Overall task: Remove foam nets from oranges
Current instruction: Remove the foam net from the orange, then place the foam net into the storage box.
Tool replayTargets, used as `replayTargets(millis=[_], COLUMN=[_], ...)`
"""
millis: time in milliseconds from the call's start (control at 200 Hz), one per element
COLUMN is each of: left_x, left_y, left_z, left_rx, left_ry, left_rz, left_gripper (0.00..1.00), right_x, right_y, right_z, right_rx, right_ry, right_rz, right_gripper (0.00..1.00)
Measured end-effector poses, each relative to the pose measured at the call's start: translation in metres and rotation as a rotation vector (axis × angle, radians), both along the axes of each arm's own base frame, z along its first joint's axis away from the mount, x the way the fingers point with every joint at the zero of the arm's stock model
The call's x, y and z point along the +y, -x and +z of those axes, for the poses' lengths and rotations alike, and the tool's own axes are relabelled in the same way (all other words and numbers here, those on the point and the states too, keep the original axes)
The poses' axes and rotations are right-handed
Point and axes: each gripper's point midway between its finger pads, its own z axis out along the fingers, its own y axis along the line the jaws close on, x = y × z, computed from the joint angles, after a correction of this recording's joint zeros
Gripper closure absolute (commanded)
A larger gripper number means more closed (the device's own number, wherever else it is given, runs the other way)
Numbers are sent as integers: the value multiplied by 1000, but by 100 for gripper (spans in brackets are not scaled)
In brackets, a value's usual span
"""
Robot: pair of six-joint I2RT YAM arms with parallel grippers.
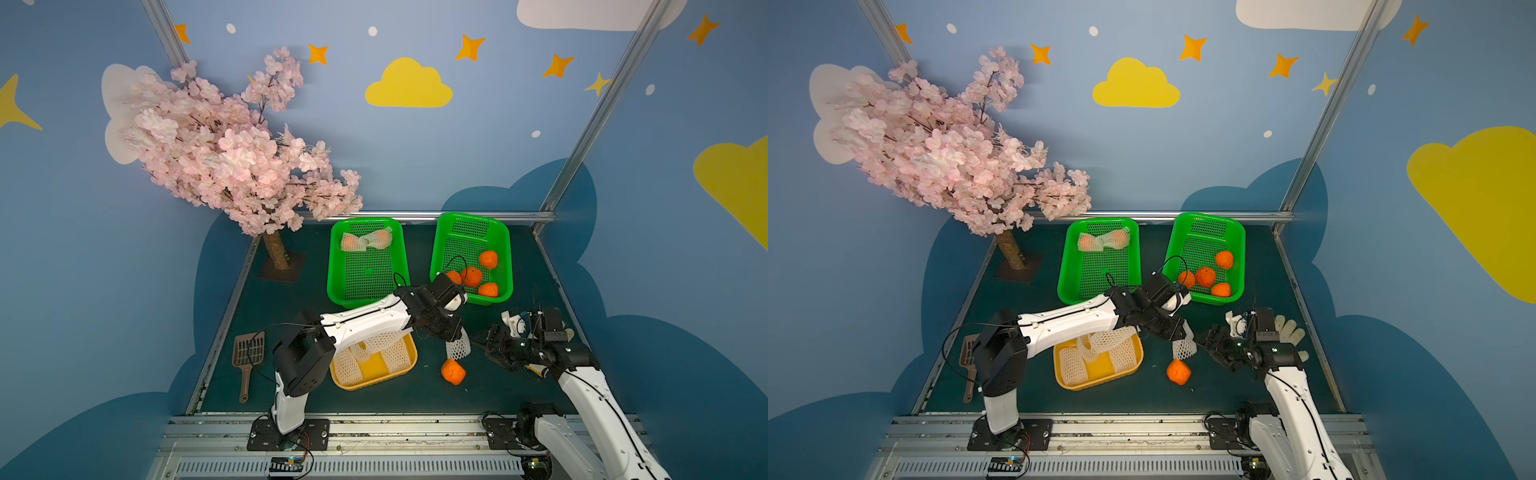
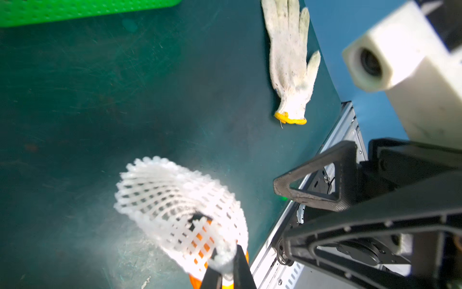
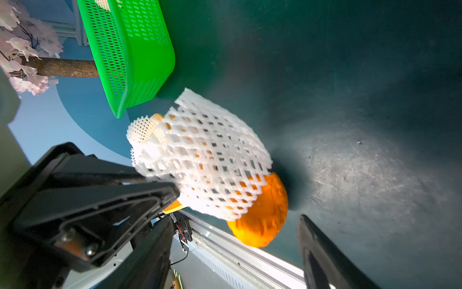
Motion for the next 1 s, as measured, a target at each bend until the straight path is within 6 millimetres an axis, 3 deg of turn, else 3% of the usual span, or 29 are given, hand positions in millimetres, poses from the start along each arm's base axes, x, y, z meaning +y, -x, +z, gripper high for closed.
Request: replayTargets(millis=[335, 596, 691, 766, 866, 1001], left_x=[24, 62, 88, 116, 160, 217], left_y=[-40, -58, -55, -46, -31, 0], left_z=[41, 116, 149, 161, 159, 139], left_rx=[-14, -92, -118, -111, -89, -37], left_ry=[86, 200, 268, 300, 297, 277], left_rz=[134, 224, 262, 303, 380, 482], left_gripper=[88, 87, 87, 87, 85, 84], right_x=[3, 22, 24, 26, 28, 27], right_y=[22, 55, 66, 74, 88, 107], right_z=[3, -3, -5, -5, -8, -12], right_rx=[-7, 56, 68, 72, 91, 105], right_ry=[-12, -8, 5, 10, 30, 70], right_rz=[23, 160, 197, 226, 279, 345], right_gripper=[22, 21, 21, 21, 21, 21])
